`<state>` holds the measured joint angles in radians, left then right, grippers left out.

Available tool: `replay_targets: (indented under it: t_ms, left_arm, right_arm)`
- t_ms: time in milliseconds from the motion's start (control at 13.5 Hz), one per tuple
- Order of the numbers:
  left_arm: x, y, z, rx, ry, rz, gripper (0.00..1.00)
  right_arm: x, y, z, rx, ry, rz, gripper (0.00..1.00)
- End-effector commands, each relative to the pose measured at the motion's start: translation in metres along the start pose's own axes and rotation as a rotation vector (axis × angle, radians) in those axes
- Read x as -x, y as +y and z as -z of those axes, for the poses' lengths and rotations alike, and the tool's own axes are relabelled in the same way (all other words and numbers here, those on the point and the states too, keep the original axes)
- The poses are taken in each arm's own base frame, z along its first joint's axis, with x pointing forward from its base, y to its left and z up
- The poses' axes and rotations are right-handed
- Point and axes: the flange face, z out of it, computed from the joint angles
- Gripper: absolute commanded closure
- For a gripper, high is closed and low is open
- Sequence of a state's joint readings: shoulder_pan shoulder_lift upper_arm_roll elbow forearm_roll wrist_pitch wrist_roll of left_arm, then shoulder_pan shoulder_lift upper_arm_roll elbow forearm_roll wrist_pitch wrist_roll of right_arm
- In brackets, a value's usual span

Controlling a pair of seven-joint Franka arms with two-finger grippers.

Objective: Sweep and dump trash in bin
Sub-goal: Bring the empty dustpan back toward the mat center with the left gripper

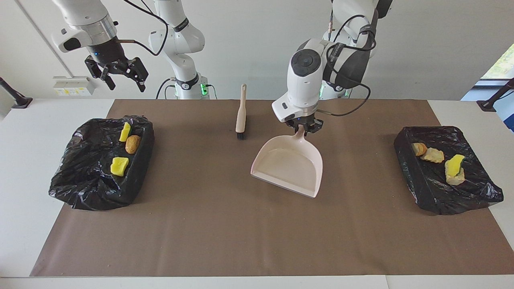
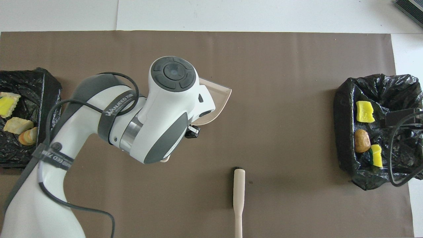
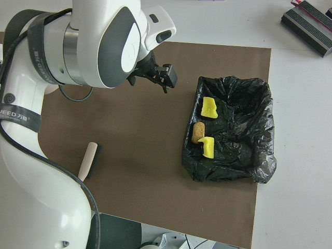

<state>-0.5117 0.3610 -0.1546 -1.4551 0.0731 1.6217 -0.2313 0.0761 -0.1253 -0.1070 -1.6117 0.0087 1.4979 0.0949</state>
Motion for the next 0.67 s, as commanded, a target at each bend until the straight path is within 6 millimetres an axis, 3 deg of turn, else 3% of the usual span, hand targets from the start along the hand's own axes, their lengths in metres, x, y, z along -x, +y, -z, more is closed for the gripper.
replay_targets:
  t_ms: [0,148,370,444,593]
  left_arm:
    - [-0.033,0.018,0.007,0.03,0.052,0.093,1.0]
    - [-0.046,0.045,0.001,0.041,0.089,0.115,1.0]
    - [-0.05,0.056,0.001,0.052,0.1,0.177,1.0]
    - [-0.058,0.064,-0.022,0.04,0.068,0.204,1.0]
    - [-0.068,0.081,-0.038,0.047,0.065,0.27,1.0]
  right_arm:
    - [0.001,-0.005,0.006,0.008,0.004,0.024,0.0]
    - [0.003,-0.008,0.005,0.008,-0.011,0.029,0.0]
    - [0.002,-0.005,0.005,0.006,-0.005,0.024,0.0]
    - [0.003,-0.006,0.005,0.006,-0.005,0.026,0.0]
    - [0.003,-0.007,0.005,0.006,-0.005,0.027,0.0]
